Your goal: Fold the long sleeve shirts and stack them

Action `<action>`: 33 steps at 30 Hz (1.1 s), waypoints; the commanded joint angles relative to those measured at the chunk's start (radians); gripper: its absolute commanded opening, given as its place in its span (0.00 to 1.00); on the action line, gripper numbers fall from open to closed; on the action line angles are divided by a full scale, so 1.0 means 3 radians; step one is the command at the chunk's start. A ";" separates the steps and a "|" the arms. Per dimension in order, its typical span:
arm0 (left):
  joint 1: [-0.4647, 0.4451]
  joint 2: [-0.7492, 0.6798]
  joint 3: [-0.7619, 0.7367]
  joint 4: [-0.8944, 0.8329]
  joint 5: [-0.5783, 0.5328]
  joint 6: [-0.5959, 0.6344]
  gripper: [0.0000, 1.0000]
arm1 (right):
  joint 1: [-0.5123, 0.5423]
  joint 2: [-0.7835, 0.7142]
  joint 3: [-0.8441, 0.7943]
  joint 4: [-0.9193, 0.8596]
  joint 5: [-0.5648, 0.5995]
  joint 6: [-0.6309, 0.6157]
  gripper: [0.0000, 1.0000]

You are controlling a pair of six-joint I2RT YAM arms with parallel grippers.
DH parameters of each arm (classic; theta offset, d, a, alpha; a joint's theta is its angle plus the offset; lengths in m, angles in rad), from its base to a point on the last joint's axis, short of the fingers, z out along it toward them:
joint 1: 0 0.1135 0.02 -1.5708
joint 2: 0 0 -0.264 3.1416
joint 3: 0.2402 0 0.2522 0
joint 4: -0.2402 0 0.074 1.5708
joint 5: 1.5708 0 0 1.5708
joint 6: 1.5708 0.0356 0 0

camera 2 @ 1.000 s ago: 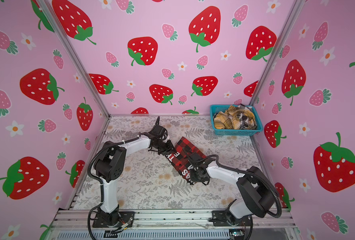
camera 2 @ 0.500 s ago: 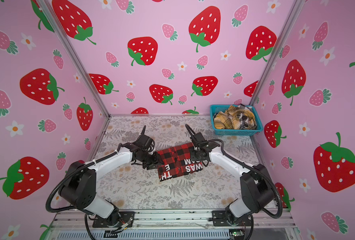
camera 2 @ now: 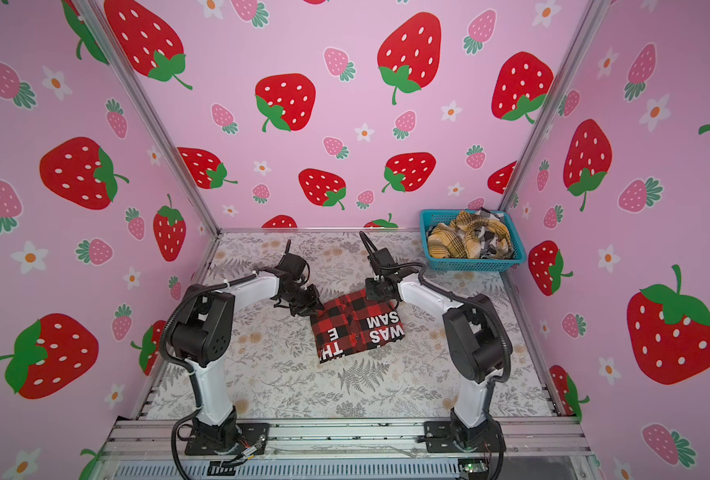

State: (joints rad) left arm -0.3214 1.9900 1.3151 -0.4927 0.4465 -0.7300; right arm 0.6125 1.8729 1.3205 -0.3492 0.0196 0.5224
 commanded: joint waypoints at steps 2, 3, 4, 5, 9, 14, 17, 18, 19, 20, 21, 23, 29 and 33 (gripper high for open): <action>0.0049 0.0163 0.0274 0.0124 -0.0002 -0.0006 0.27 | -0.0173 0.0229 0.0063 0.0183 -0.0029 0.0036 0.14; 0.0051 0.0221 0.0329 0.0105 0.0009 -0.0004 0.27 | -0.0195 0.0279 0.0055 0.0182 -0.0045 0.0043 0.14; 0.0052 0.0264 0.0380 0.0084 0.0017 0.0004 0.27 | -0.0205 0.0317 0.0031 0.0178 -0.0061 0.0053 0.14; 0.0050 0.0295 0.0397 0.0081 0.0029 0.0009 0.26 | -0.0206 0.0335 0.0006 0.0177 -0.0081 0.0058 0.13; 0.0059 0.0286 0.0397 0.0022 0.0024 0.0036 0.28 | -0.0206 0.0342 -0.0119 0.0158 -0.0091 0.0076 0.13; 0.0073 -0.0200 0.0283 -0.0094 -0.0105 0.0035 0.46 | -0.0191 -0.0013 -0.0211 0.0099 -0.0126 0.0064 0.14; 0.0064 -0.0635 0.0222 -0.0277 -0.0239 0.0064 0.52 | -0.0115 -0.0407 -0.0290 -0.0042 -0.0044 0.0036 0.20; 0.0060 -0.0768 0.0187 -0.0335 -0.0257 0.0079 0.54 | -0.0083 -0.0542 -0.0325 -0.0104 0.0007 0.0028 0.23; 0.0047 -0.0887 0.0130 -0.0372 -0.0246 0.0094 0.55 | -0.0051 -0.0668 -0.0369 -0.0167 0.0053 0.0025 0.26; 0.0036 -0.0984 0.0065 -0.0386 -0.0216 0.0100 0.56 | -0.0024 -0.0765 -0.0410 -0.0224 0.0064 0.0023 0.28; 0.0008 -0.1094 -0.0019 -0.0390 -0.0172 0.0110 0.57 | 0.0005 -0.0878 -0.0489 -0.0256 0.0059 0.0028 0.31; -0.0052 -0.1238 -0.0191 -0.0395 -0.0053 0.0129 0.55 | 0.0069 -0.1056 -0.0660 -0.0286 0.0018 0.0058 0.33; -0.0313 -0.1279 -0.0600 -0.0208 0.0343 0.0044 0.35 | 0.0167 -0.1424 -0.1199 -0.0208 -0.0067 0.0220 0.30; -0.0401 -0.1176 -0.0716 -0.0079 0.0364 0.0010 0.28 | 0.0172 -0.1427 -0.1496 -0.0042 -0.0183 0.0283 0.24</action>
State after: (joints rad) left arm -0.4358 1.6295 1.1114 -0.5423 0.5179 -0.7147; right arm 0.6636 1.4536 0.9100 -0.3737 -0.0135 0.5781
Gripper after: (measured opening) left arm 0.289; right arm 0.254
